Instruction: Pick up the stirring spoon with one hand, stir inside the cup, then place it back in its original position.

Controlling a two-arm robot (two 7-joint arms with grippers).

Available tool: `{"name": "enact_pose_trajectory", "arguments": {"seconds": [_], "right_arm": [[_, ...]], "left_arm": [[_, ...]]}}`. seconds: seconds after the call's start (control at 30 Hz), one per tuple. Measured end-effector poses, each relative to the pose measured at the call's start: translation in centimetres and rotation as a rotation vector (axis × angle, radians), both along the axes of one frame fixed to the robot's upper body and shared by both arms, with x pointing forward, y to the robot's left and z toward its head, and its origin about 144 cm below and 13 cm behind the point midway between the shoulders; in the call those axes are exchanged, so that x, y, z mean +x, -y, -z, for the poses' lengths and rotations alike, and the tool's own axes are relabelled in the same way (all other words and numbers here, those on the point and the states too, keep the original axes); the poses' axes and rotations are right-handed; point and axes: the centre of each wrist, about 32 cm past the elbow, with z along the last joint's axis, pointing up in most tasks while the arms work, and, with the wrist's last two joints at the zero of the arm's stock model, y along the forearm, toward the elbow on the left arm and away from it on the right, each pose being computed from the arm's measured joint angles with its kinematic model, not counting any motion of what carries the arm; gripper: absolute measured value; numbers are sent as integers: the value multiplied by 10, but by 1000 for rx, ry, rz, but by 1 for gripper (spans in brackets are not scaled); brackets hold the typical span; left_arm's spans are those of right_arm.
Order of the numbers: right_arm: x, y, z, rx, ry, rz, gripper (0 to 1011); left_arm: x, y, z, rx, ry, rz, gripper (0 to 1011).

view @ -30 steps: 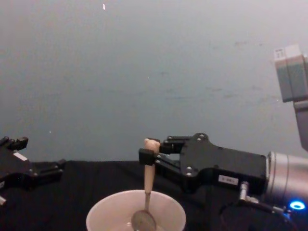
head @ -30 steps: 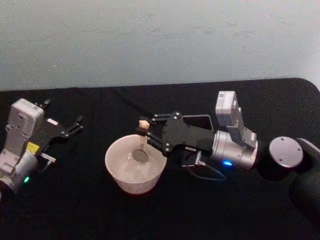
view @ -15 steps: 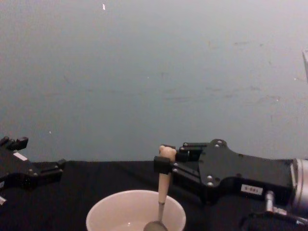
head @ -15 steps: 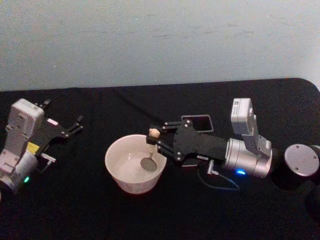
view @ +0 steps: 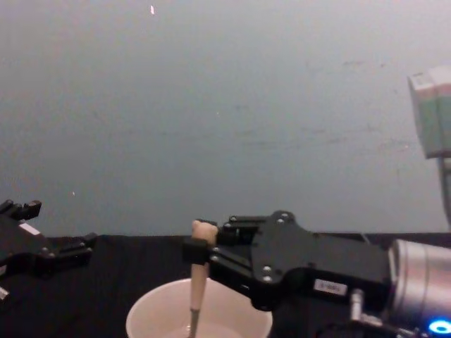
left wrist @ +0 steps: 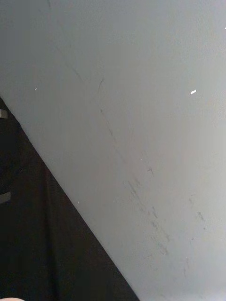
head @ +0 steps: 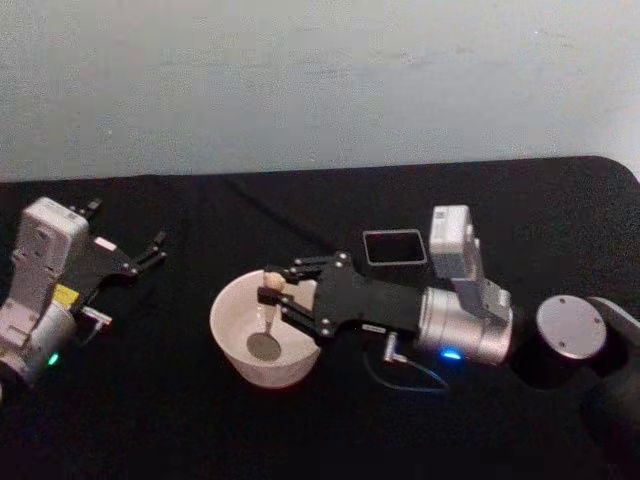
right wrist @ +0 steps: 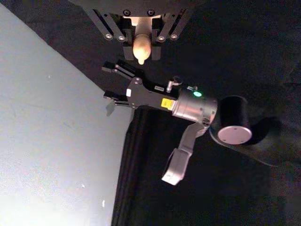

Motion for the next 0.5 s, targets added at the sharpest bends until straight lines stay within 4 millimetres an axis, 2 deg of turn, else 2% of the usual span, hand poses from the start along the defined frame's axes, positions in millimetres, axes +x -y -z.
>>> {"name": "enact_pose_trajectory", "arguments": {"seconds": [0.27, 0.5], "right_arm": [[13, -14, 1, 5, 4, 48, 212], [19, -11, 0, 8, 8, 91, 212]], "left_arm": [[0, 0, 0, 0, 0, 0, 1001], [0, 0, 0, 0, 0, 0, 1001]]}}
